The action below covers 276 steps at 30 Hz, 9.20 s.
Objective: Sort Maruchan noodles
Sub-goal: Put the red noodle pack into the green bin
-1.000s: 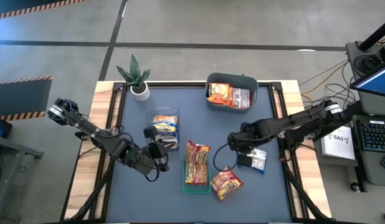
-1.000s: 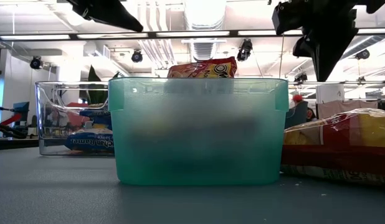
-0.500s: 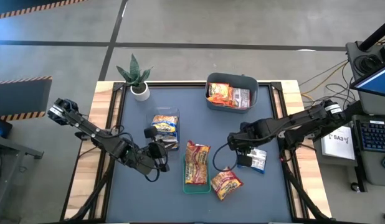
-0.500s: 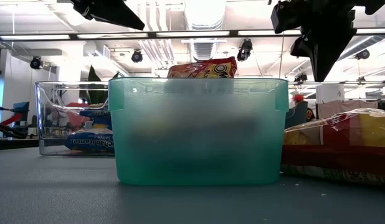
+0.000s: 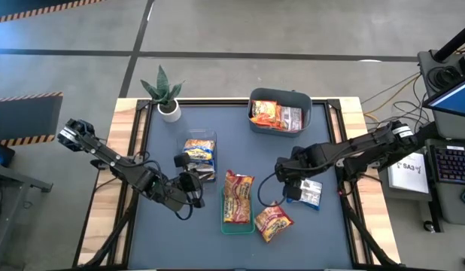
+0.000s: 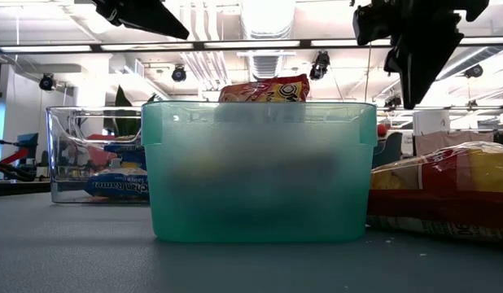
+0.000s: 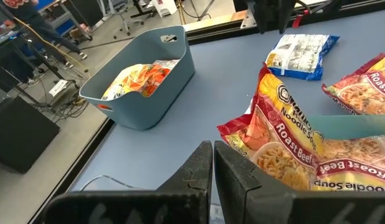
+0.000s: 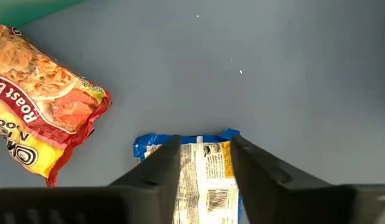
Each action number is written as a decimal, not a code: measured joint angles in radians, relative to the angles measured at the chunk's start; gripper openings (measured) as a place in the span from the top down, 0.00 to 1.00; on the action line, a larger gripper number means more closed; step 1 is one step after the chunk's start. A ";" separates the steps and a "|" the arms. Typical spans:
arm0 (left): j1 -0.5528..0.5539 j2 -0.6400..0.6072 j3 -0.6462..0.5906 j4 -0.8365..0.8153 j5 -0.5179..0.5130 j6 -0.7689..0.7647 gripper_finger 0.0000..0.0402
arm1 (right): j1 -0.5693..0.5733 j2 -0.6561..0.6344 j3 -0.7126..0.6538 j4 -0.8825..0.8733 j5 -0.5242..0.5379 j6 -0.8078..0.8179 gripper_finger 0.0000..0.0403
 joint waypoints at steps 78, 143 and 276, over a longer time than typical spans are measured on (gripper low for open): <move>0.000 0.002 0.000 0.090 0.000 0.026 1.00 | 0.100 0.085 -0.515 1.047 -0.429 0.273 0.87; 0.005 0.069 0.009 0.297 0.049 0.079 1.00 | -0.013 -0.315 -0.517 0.856 -0.216 0.077 0.98; 0.128 0.970 0.771 0.156 0.419 0.053 1.00 | 0.628 0.057 -0.636 1.014 0.631 1.085 0.32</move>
